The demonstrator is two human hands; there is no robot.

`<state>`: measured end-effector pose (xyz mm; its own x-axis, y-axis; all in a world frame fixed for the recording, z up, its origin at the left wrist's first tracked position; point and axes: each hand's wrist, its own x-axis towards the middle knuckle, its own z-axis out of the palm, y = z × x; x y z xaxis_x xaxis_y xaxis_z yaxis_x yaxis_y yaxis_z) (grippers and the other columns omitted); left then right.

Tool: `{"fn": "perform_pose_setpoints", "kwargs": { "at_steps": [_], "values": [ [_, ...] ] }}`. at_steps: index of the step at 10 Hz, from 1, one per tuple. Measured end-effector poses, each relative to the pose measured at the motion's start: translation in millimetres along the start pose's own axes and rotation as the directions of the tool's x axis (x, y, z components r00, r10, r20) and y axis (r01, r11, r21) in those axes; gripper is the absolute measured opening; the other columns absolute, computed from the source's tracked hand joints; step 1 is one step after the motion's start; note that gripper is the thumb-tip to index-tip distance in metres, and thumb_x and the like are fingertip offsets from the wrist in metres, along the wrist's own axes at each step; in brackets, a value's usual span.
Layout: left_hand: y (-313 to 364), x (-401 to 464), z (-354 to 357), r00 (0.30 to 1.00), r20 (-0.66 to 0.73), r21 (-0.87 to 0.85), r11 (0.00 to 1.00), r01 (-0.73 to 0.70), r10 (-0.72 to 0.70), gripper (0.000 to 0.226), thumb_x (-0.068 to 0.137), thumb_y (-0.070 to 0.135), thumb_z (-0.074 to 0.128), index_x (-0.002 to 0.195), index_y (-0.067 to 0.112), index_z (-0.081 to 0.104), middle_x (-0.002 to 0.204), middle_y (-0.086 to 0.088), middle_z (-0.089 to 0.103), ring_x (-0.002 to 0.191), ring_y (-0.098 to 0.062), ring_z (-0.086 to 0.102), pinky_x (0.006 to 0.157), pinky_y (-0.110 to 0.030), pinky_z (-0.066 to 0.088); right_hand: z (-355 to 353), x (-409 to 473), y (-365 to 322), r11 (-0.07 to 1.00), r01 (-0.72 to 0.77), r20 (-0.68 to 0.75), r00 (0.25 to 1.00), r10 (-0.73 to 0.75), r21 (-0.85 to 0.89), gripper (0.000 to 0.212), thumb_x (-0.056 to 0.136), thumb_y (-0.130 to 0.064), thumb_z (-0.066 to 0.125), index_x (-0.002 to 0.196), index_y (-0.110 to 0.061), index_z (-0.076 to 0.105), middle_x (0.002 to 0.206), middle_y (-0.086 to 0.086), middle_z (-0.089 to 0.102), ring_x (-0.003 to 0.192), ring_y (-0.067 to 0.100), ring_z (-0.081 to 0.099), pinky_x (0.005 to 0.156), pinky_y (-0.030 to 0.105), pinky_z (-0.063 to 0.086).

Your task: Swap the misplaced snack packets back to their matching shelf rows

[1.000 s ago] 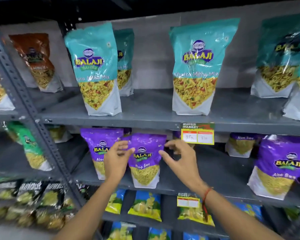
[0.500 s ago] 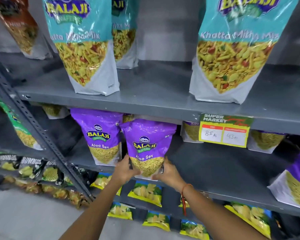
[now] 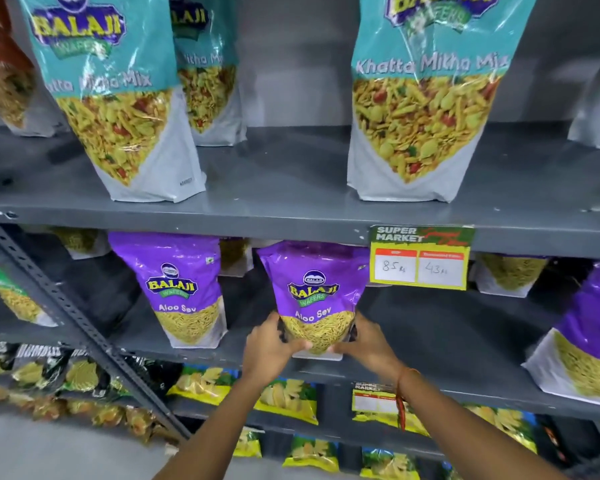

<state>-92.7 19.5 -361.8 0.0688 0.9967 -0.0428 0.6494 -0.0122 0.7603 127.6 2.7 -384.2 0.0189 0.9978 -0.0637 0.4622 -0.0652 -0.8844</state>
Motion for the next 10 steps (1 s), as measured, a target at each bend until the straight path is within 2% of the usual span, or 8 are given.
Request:
{"fn": "perform_pose_setpoints", "kwargs": {
  "at_steps": [1, 3, 4, 5, 7, 8, 9, 10],
  "values": [
    [24, -3, 20, 1.000, 0.004, 0.019, 1.000, 0.002, -0.002, 0.083, 0.038, 0.077, 0.075, 0.105, 0.030, 0.060, 0.088, 0.005, 0.078, 0.086, -0.020, 0.074, 0.076, -0.044, 0.060, -29, -9, 9, 1.000, -0.016, -0.015, 1.000, 0.016, 0.000, 0.090, 0.049, -0.049, 0.087, 0.129, -0.024, 0.054, 0.120, -0.006, 0.072, 0.112, 0.012, 0.066, 0.096, 0.037, 0.055],
    [49, -11, 53, 0.999, 0.006, 0.059, 0.997, -0.045, 0.044, 0.082, 0.042, 0.080, 0.071, 0.103, 0.026, 0.061, 0.085, 0.005, 0.078, 0.084, -0.022, 0.074, 0.071, -0.042, 0.060, -64, -21, 26, 0.992, -0.077, -0.020, 0.997, 0.075, -0.103, 0.076, 0.063, -0.032, 0.088, 0.128, -0.028, 0.050, 0.126, -0.003, 0.069, 0.118, 0.018, 0.064, 0.101, 0.046, 0.052],
    [52, -11, 64, 0.999, 0.009, 0.059, 0.997, -0.049, 0.048, 0.083, 0.043, 0.082, 0.070, 0.105, 0.027, 0.061, 0.088, 0.004, 0.078, 0.085, -0.023, 0.074, 0.070, -0.042, 0.060, -71, -19, 35, 0.989, -0.083, -0.020, 0.996, 0.081, -0.123, 0.075, 0.062, -0.035, 0.088, 0.126, -0.028, 0.050, 0.127, -0.003, 0.069, 0.118, 0.020, 0.064, 0.099, 0.048, 0.053],
    [55, -12, 68, 0.999, 0.010, 0.072, 0.996, -0.045, 0.044, 0.086, 0.043, 0.085, 0.067, 0.107, 0.027, 0.060, 0.090, 0.003, 0.078, 0.088, -0.026, 0.073, 0.070, -0.042, 0.060, -73, -19, 38, 0.990, -0.084, -0.020, 0.996, 0.083, -0.110, 0.068, 0.065, -0.028, 0.089, 0.120, -0.033, 0.049, 0.124, -0.004, 0.068, 0.117, 0.020, 0.064, 0.100, 0.044, 0.053],
    [56, -17, 64, 0.995, 0.077, 0.027, 0.997, -0.069, 0.067, 0.089, 0.048, 0.088, 0.064, 0.114, 0.029, 0.056, 0.095, 0.003, 0.078, 0.093, -0.025, 0.073, 0.074, -0.045, 0.060, -69, -25, 41, 0.997, -0.066, -0.009, 0.998, 0.066, -0.025, 0.077, 0.068, -0.030, 0.089, 0.130, -0.032, 0.044, 0.128, -0.007, 0.065, 0.121, 0.016, 0.060, 0.100, 0.038, 0.052],
    [51, -18, 61, 0.992, 0.097, -0.018, 0.996, -0.085, 0.086, 0.092, 0.044, 0.093, 0.059, 0.113, 0.032, 0.055, 0.100, 0.005, 0.077, 0.096, -0.021, 0.074, 0.077, -0.047, 0.060, -64, -35, 35, 0.999, -0.039, -0.075, 0.996, 0.040, 0.011, 0.083, 0.064, -0.035, 0.090, 0.131, -0.031, 0.040, 0.127, -0.006, 0.063, 0.120, 0.015, 0.061, 0.095, 0.032, 0.053],
    [53, -28, 53, 0.993, 0.073, -0.057, 0.994, -0.091, 0.095, 0.085, 0.051, 0.081, 0.068, 0.121, 0.035, 0.055, 0.109, 0.007, 0.076, 0.102, -0.017, 0.073, 0.082, -0.045, 0.060, -60, -47, 30, 0.996, 0.043, -0.197, 0.980, -0.027, 0.078, 0.087, 0.057, -0.045, 0.092, 0.129, -0.033, 0.044, 0.126, -0.006, 0.065, 0.118, 0.013, 0.063, 0.093, 0.035, 0.057],
    [60, -45, 47, 0.990, 0.003, -0.070, 0.988, -0.137, 0.138, 0.071, 0.067, 0.057, 0.078, 0.129, 0.028, 0.056, 0.117, 0.006, 0.073, 0.105, -0.016, 0.071, 0.083, -0.038, 0.059, -50, -69, 16, 0.985, 0.128, -0.345, 0.935, -0.081, 0.115, 0.094, 0.060, -0.049, 0.089, 0.140, -0.035, 0.041, 0.137, -0.009, 0.058, 0.127, 0.008, 0.056, 0.100, 0.032, 0.050]
  ]
}}
